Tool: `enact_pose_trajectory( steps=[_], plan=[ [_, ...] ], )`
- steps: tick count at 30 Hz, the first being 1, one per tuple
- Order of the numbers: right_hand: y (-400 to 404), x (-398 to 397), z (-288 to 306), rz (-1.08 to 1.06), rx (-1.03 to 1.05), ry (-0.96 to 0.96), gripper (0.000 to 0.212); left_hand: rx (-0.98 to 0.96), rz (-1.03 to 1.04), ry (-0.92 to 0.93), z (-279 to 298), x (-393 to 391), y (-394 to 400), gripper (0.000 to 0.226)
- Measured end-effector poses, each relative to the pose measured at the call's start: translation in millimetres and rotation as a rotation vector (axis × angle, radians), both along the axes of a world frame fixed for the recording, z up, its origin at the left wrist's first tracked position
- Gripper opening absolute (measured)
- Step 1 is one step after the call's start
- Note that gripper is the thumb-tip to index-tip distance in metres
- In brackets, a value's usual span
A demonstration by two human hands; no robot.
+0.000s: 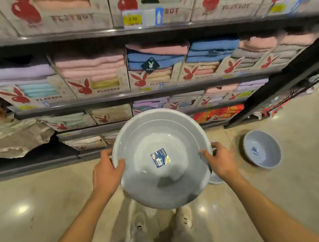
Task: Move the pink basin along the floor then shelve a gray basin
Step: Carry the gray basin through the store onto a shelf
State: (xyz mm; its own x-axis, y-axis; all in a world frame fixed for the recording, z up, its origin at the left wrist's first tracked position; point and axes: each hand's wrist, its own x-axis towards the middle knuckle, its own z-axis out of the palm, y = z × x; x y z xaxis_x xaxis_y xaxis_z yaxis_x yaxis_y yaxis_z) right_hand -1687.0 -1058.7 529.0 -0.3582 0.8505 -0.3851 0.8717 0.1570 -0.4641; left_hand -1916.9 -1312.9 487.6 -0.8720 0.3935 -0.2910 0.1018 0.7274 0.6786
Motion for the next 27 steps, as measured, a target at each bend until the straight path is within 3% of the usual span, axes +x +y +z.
enact_pose_trajectory(
  steps=[8, 12, 19, 27],
  plan=[
    [33.2, -9.2, -258.5, -0.002, -0.137, -0.106, 0.035, -0.168, -0.020, -0.064, -228.4, -22.0, 30.7, 0.033],
    [41.7, -6.6, -356.5, 0.014, -0.169, -0.124, 0.024, -0.184, -0.024, -0.115, -323.2, -22.4, 23.1, 0.031],
    [50.0, -14.7, -455.4, 0.118, -0.151, -0.168, 0.024, -0.184, 0.034, -0.185, -430.3, -16.6, 13.4, 0.036],
    [46.2, -24.2, -515.8, 0.148, -0.105, -0.157, 0.029, -0.126, 0.035, -0.216, -490.3, -26.4, 11.1, 0.037]
  ],
)
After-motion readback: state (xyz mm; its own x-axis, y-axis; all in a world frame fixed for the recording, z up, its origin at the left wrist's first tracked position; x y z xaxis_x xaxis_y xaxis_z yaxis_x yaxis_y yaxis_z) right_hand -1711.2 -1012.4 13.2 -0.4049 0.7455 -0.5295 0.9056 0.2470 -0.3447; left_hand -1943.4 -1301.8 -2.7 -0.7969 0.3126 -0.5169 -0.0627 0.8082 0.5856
